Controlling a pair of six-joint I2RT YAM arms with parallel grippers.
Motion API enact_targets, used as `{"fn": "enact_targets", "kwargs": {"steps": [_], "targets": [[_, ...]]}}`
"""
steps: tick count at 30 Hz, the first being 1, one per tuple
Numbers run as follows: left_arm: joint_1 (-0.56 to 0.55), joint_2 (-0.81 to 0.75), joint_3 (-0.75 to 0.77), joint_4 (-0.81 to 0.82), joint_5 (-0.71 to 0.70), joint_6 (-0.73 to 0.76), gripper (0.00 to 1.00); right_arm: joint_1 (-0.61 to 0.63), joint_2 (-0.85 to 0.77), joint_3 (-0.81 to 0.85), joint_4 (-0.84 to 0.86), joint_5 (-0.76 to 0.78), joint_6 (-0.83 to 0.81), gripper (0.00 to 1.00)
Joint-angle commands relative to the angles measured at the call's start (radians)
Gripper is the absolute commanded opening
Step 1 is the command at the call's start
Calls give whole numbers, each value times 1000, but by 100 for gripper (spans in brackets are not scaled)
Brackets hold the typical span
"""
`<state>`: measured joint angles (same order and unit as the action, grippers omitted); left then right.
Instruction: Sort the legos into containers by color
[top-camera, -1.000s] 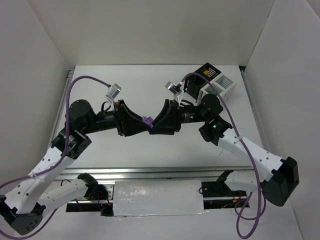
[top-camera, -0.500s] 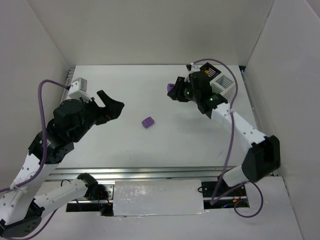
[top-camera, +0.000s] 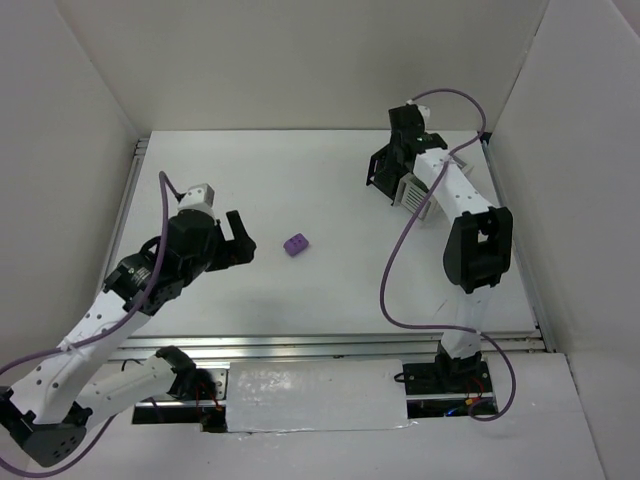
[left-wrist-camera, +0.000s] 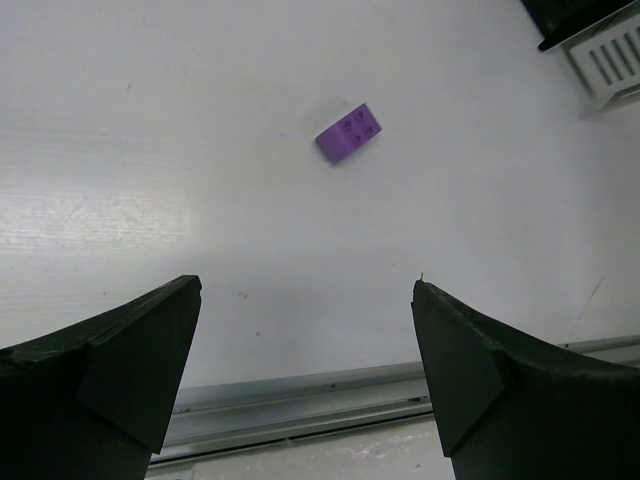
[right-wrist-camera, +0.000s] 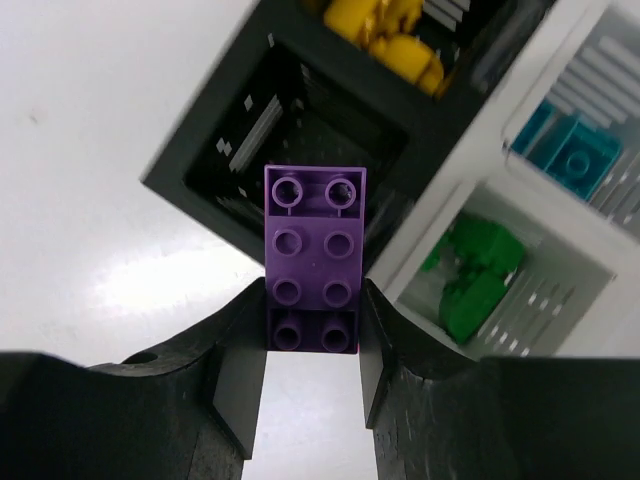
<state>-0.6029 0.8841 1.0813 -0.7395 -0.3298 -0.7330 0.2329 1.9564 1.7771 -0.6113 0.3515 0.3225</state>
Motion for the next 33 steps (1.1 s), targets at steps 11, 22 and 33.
{"fn": "enact_targets", "kwargs": {"steps": [11, 22, 33], "targets": [[3, 111, -52, 111, 35, 49, 100, -36, 118, 206, -38, 34, -79, 20], [2, 133, -75, 117, 26, 50, 100, -41, 162, 300, -73, -8, -97, 72], [3, 286, -58, 180, 49, 47, 100, 9, -144, 44, -30, -162, -13, 86]]}}
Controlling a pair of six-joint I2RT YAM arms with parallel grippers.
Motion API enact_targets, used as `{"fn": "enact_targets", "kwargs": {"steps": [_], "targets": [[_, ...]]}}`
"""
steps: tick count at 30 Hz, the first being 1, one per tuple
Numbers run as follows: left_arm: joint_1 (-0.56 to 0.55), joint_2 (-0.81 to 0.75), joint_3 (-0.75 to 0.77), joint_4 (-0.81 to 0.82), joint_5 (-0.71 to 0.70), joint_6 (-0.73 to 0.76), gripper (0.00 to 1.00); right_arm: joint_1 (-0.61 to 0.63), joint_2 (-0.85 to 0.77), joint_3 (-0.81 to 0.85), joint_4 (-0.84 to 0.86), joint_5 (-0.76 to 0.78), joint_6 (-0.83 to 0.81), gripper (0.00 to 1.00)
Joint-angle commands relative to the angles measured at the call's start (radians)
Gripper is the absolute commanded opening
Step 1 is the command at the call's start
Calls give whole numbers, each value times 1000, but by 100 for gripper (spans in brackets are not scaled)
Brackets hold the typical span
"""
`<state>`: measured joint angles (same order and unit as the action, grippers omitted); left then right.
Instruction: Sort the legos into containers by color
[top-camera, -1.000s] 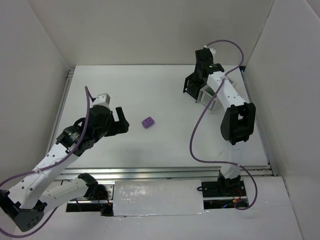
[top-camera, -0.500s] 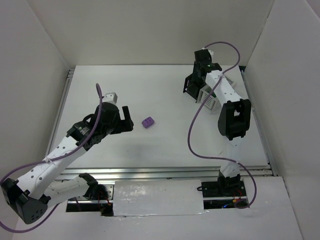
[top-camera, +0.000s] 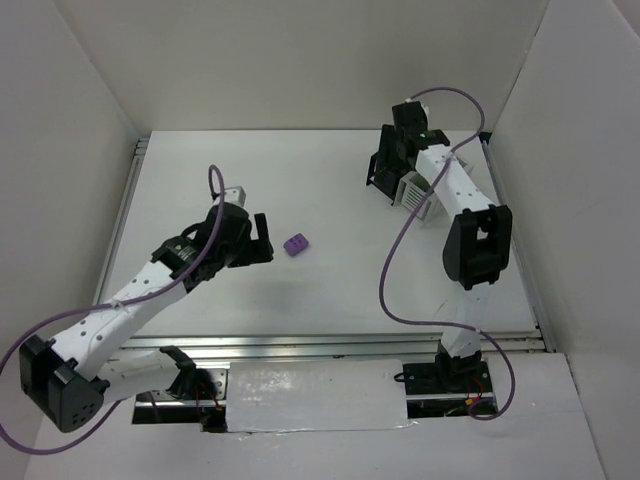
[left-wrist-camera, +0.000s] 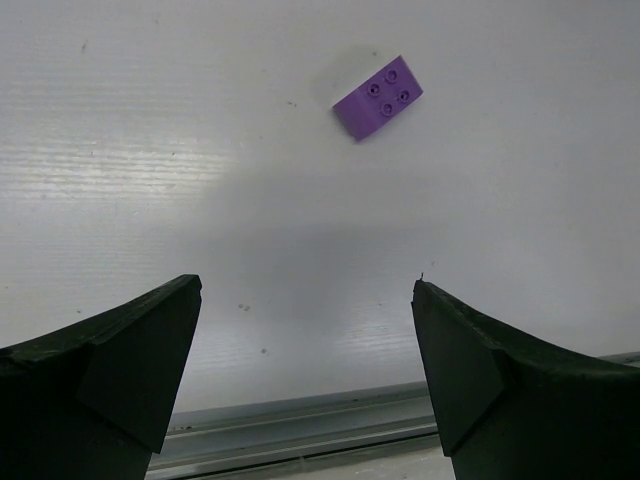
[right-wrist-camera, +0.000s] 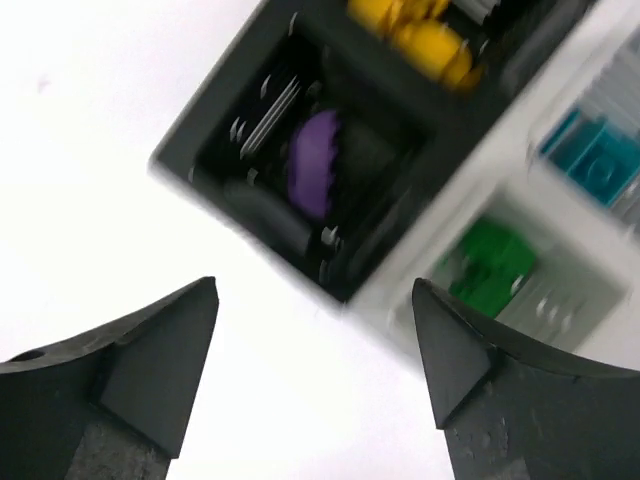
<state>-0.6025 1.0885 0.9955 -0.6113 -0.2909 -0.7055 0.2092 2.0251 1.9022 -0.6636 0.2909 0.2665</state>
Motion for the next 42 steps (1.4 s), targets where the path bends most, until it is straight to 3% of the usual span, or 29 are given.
{"fn": "enact_targets", "kwargs": {"steps": [1, 2, 3, 6, 8, 10, 14, 16, 18, 21, 25, 29, 34, 37, 39, 42], "targets": [[0, 114, 43, 53, 10, 21, 99, 60, -264, -192, 63, -120, 59, 86], [1, 181, 55, 65, 7, 23, 100, 76, -311, -250, 84, -130, 82, 97], [0, 215, 78, 73, 9, 37, 100, 116, -400, -300, 105, -156, 86, 100], [0, 326, 135, 73, -17, 23, 100, 173, -541, -477, 165, -286, 100, 100], [0, 369, 160, 36, -51, -20, 100, 280, -574, -569, 202, -305, 128, 100], [0, 357, 166, 4, -143, -136, 100, 385, -563, -592, 190, -185, 178, 100], [0, 266, 144, -181, -329, -401, 100, 502, -517, -638, 220, -23, 467, 100], [0, 196, 140, -231, -372, -437, 100, 556, -496, -646, 248, 39, 529, 100], [1, 145, 124, -257, -396, -412, 100, 630, -424, -588, 246, 157, 615, 100], [9, 59, 118, -263, -380, -315, 100, 662, -220, -365, 10, 259, 723, 100], [17, -73, 117, -326, -389, -237, 99, 662, 18, -198, -97, 286, 823, 100], [24, -200, 112, -355, -425, -143, 100, 664, 99, -155, -99, 264, 864, 99], [24, -333, 72, -311, -455, -43, 100, 661, 155, -175, -54, 220, 882, 93], [26, -374, 32, -291, -459, -34, 100, 661, 173, -192, -33, 188, 882, 78], [26, -383, 19, -274, -438, -15, 100, 662, 162, -222, -12, 195, 887, 57], [26, -386, 9, -254, -416, 3, 100, 661, 124, -255, 15, 226, 858, 47]]}}
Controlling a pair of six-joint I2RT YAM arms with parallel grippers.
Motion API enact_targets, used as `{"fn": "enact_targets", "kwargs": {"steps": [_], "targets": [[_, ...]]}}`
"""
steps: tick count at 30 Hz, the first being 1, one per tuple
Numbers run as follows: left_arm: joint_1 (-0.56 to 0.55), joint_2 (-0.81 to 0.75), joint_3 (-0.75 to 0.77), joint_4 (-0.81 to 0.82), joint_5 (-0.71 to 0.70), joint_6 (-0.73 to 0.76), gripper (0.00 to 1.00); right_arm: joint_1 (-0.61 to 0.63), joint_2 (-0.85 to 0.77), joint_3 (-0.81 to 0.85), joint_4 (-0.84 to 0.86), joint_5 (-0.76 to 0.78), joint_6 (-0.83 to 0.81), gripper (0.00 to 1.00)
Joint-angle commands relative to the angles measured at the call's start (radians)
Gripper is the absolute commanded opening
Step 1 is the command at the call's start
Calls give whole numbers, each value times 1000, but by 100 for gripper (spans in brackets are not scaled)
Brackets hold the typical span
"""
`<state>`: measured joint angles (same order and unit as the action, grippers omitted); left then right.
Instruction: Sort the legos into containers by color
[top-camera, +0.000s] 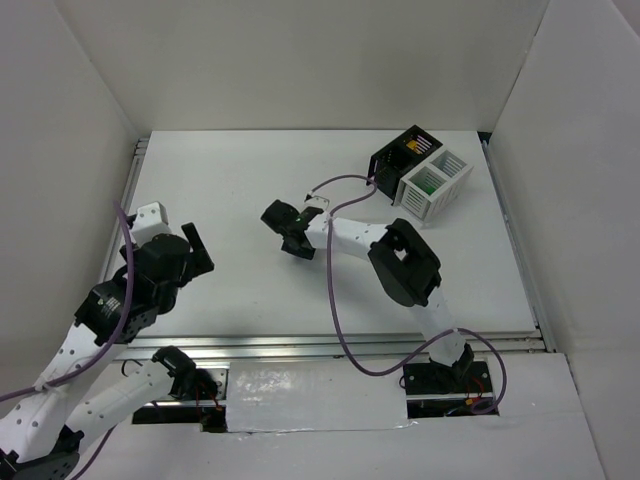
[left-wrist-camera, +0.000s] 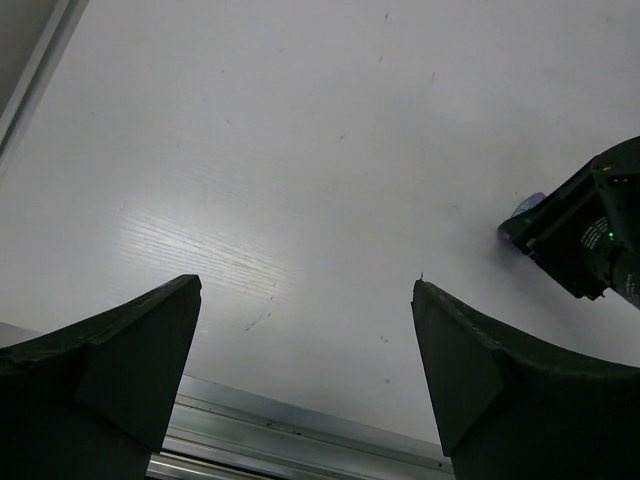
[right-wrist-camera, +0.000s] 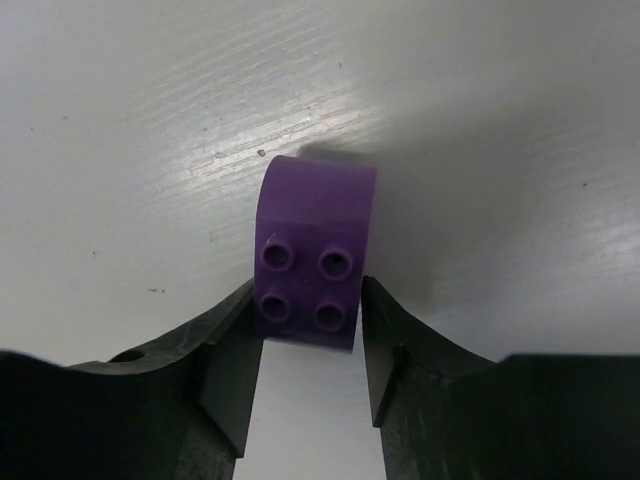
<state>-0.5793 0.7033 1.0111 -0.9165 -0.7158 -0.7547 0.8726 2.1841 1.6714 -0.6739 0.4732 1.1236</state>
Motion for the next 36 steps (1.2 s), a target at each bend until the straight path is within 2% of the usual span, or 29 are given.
{"fn": "enact_targets", "kwargs": {"steps": [1, 2, 3, 4, 5, 9, 11, 14, 16, 18, 23, 27, 32, 36], "targets": [[1, 2, -8, 53, 16, 57, 99, -3, -53, -27, 28, 70, -13, 43], [1, 2, -9, 56, 19, 60, 99, -4, -66, -44, 39, 77, -31, 36], [2, 2, -11, 59, 22, 61, 100, -4, -79, -59, 78, 85, -75, 14], [2, 2, -12, 64, 26, 67, 99, -6, -110, -73, 103, 90, -105, 2], [2, 2, -14, 65, 32, 69, 100, -12, -128, -109, 134, 88, -145, 0], [2, -5, -19, 71, 36, 74, 100, -27, -284, -208, 289, 111, -371, 0], [2, -11, -22, 77, 42, 75, 100, -82, -352, -252, 359, 34, -524, 0], [4, -18, -23, 87, 52, 80, 100, -170, -441, -225, 337, -89, -686, 0], [4, -18, -28, 93, 59, 91, 100, -269, -452, -137, 278, -129, -741, 0], [6, -11, -28, 97, 67, 95, 100, -352, -433, -73, 200, -130, -823, 0], [15, -7, -26, 99, 72, 100, 99, -504, -301, 218, 2, -171, -924, 0], [24, -21, -34, 108, 88, 106, 100, -578, -170, 407, -42, -176, -978, 0], [24, -30, -37, 117, 96, 112, 99, -644, -98, 472, -64, -196, -992, 2], [27, -21, -37, 117, 104, 115, 100, -659, -86, 464, -59, -203, -993, 8]]}}
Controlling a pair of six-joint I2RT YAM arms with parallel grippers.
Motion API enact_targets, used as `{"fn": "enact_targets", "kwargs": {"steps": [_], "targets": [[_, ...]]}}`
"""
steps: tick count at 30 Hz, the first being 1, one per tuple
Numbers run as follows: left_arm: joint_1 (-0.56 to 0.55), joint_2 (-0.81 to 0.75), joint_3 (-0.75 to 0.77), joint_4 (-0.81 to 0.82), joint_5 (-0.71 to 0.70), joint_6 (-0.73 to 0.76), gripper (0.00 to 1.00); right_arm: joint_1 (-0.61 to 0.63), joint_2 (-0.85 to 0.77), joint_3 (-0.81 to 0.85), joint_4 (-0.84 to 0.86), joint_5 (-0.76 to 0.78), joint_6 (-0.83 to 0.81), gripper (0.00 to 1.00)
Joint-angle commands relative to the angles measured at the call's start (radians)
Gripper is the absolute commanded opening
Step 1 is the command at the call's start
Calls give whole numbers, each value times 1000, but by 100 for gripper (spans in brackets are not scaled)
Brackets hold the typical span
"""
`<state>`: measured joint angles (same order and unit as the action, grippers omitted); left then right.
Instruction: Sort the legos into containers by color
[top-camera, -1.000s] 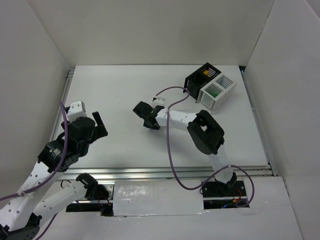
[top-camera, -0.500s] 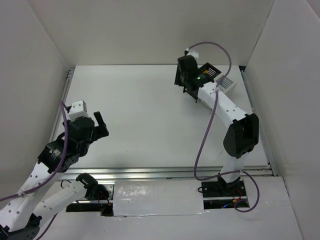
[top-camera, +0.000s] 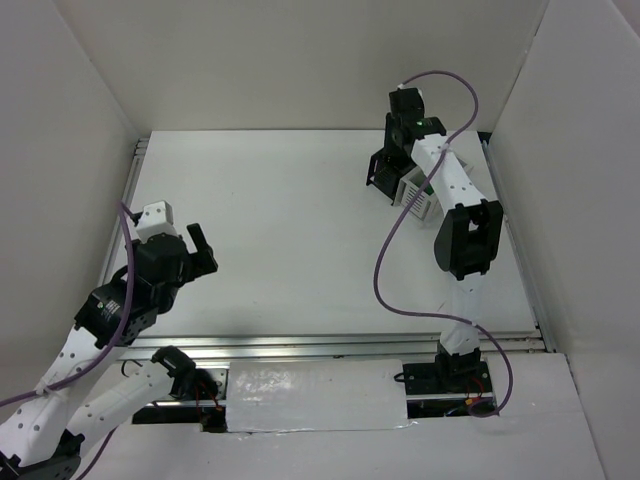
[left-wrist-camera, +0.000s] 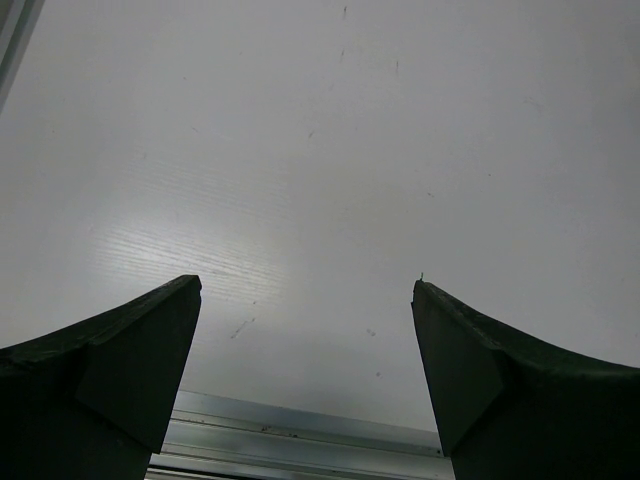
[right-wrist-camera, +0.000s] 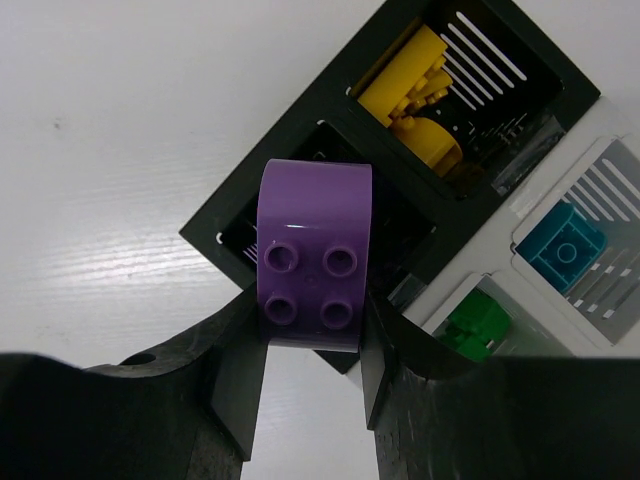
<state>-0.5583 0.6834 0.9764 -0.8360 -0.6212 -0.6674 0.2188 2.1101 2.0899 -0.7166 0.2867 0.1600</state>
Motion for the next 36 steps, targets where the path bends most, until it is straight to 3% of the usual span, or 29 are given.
{"fn": "enact_targets", "kwargs": {"steps": [1, 3, 5, 6, 7, 10, 20, 21, 22, 24, 27, 29, 30, 36], "targets": [[6, 4, -1, 37, 11, 28, 100, -7, -12, 39, -11, -18, -28, 9], [8, 4, -2, 37, 9, 28, 100, -10, -10, 19, -1, -8, -25, 12], [8, 2, -2, 38, 12, 29, 100, -15, -6, 15, 3, -17, -24, 23], [8, 2, -2, 40, 12, 31, 100, -16, -2, 15, 2, -12, -20, 36], [8, 1, -2, 40, 11, 29, 100, -15, -2, 12, -1, -9, -17, 62], [8, 5, -2, 40, 12, 32, 100, -16, -16, -2, 9, -17, -10, 73], [15, 21, 1, 37, 6, 25, 100, -15, -119, 22, -36, -32, 38, 76], [15, 27, 5, 31, -14, 17, 100, -13, -145, 15, -52, -37, 68, 84], [18, 40, 13, 23, -26, 2, 100, -6, -215, -8, -73, -61, 79, 100], [34, 82, 27, 6, -38, -8, 99, 13, -321, -149, -41, -70, 98, 100], [81, 155, 70, -9, -28, -11, 99, 56, -651, -402, 34, -52, 127, 100], [133, 186, 120, -18, -14, -9, 99, 86, -787, -563, 55, -26, 147, 100], [149, 212, 160, -14, -14, 2, 100, 96, -912, -602, 54, -9, 173, 100], [212, 265, 359, -60, -28, 46, 100, 131, -1296, -781, -20, -6, 184, 100]]}}
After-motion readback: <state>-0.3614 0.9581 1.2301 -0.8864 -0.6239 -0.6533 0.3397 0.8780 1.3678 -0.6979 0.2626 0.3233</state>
